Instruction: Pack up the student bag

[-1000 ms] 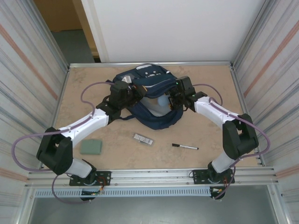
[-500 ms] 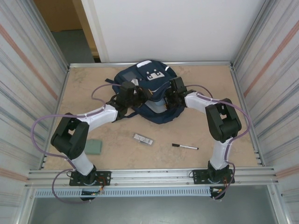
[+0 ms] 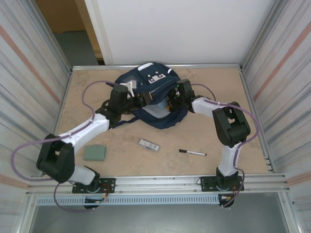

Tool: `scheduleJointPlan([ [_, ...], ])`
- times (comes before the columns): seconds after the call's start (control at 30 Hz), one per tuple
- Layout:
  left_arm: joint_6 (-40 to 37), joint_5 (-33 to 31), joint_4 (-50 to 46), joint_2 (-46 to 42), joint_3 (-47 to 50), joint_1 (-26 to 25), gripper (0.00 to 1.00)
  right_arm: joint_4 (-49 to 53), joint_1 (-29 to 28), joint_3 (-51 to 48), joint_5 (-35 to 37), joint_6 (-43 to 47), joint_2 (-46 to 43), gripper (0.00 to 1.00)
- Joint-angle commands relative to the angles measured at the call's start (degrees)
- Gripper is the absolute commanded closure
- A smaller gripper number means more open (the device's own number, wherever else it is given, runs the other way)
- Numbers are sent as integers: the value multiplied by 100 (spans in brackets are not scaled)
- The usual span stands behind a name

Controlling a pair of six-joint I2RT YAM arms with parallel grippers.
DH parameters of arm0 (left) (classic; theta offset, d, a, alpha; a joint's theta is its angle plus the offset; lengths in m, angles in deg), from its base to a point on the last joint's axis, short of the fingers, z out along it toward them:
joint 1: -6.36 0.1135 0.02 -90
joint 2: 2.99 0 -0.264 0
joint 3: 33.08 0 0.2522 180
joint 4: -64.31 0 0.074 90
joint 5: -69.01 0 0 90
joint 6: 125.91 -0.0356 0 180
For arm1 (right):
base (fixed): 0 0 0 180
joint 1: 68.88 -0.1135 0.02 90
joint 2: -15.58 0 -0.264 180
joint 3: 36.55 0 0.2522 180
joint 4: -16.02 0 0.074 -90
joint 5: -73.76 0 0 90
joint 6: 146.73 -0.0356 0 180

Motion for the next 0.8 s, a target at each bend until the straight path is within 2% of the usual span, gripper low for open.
scheduleJointPlan([
  [0.0, -2576, -775, -674, -689, -69, -325, 31, -699, -16, 31, -638, 306, 104, 30],
  [0.07, -3387, -1067, -618, -853, 79, -488, 20, -588, -17, 62, -586, 374, 117, 29],
  [0.13, -3935, -1179, -700, -869, 89, -538, 17, -557, 6, 71, -546, 314, 149, 29],
  [0.17, -4184, -1260, -660, -829, 118, -556, 3, -594, 35, 46, -555, 244, 166, 30],
  [0.2, -4379, -1355, -559, -754, 154, -582, 1, -659, 45, 18, -581, 182, 172, 30],
  [0.27, -4560, -1829, -172, -569, 259, -651, 1, -704, 52, -35, -559, 141, 176, 32],
  [0.37, -5093, -1634, 67, -175, 199, -688, 1, -752, 61, -23, -522, 80, 269, 39],
  [0.5, -5644, -1700, -216, 571, -408, -798, 1, -950, 0, -76, -514, -62, 372, 40],
  [0.7, -6147, -2835, 7, 1343, -890, -971, 1, -311, -220, 89, -143, 21, 492, 33],
  [0.73, -6141, -3079, 122, 1446, -926, -971, 4, -277, -263, 67, 2, 44, 480, 32],
  [0.77, -6190, -3309, 221, 1547, -947, -971, 14, -235, -296, 63, 138, 27, 476, 32],
])
